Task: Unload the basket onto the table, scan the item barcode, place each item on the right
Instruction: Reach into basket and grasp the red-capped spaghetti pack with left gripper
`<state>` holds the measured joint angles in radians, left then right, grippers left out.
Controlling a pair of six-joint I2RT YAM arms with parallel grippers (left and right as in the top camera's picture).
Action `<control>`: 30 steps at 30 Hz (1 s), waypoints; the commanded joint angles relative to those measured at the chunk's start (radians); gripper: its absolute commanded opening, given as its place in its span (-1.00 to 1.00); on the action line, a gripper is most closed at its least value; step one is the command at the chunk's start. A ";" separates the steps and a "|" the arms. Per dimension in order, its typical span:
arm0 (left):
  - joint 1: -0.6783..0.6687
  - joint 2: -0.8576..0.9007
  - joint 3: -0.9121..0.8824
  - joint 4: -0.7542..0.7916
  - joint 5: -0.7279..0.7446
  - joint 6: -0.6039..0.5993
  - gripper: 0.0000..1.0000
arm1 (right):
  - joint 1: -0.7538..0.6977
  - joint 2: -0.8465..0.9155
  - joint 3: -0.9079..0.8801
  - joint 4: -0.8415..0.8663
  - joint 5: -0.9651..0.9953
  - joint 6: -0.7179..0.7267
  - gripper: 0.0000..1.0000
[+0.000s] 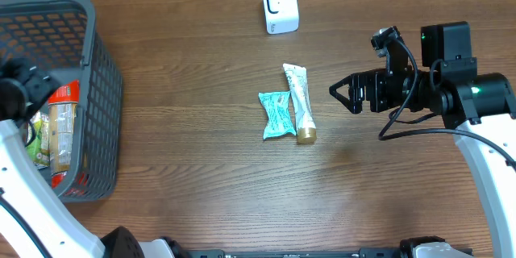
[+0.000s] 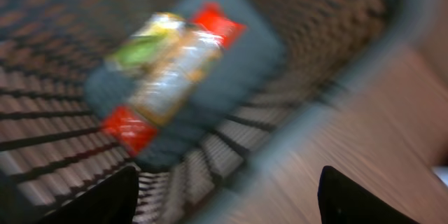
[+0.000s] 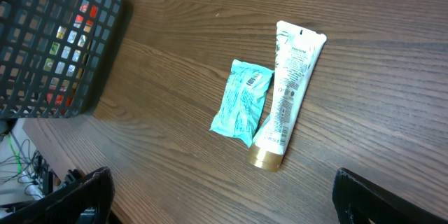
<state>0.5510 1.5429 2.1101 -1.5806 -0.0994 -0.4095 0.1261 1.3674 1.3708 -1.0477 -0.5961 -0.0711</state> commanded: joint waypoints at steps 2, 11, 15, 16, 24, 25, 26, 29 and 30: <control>0.085 0.024 -0.150 0.106 -0.036 0.006 0.47 | 0.005 0.002 0.021 0.002 -0.008 0.000 1.00; 0.085 0.140 -0.423 0.352 -0.122 0.192 0.55 | 0.005 0.002 0.021 0.002 -0.008 0.000 1.00; 0.085 0.225 -0.488 0.401 -0.122 0.280 0.54 | 0.005 0.002 0.021 0.002 -0.008 0.000 1.00; 0.085 0.252 -0.497 0.412 -0.121 0.288 0.54 | 0.005 0.002 0.021 0.002 -0.008 0.000 1.00; 0.085 0.415 -0.507 0.497 -0.126 0.357 0.46 | 0.005 0.002 0.021 0.002 -0.008 0.000 1.00; 0.085 0.427 -0.507 0.499 -0.135 0.359 0.43 | 0.005 0.002 0.021 0.002 -0.008 0.000 1.00; 0.085 0.441 -0.507 0.502 -0.147 0.359 0.42 | 0.005 0.002 0.021 0.002 -0.008 0.000 1.00; 0.085 0.480 -0.507 0.507 -0.169 0.359 0.41 | 0.005 0.002 0.021 0.002 -0.008 0.000 1.00; 0.085 0.490 -0.508 0.508 -0.174 0.358 0.40 | 0.005 0.002 0.021 0.002 -0.008 0.000 1.00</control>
<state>0.6365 1.9808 1.6096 -1.0790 -0.2264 -0.0822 0.1261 1.3674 1.3708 -1.0477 -0.5957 -0.0715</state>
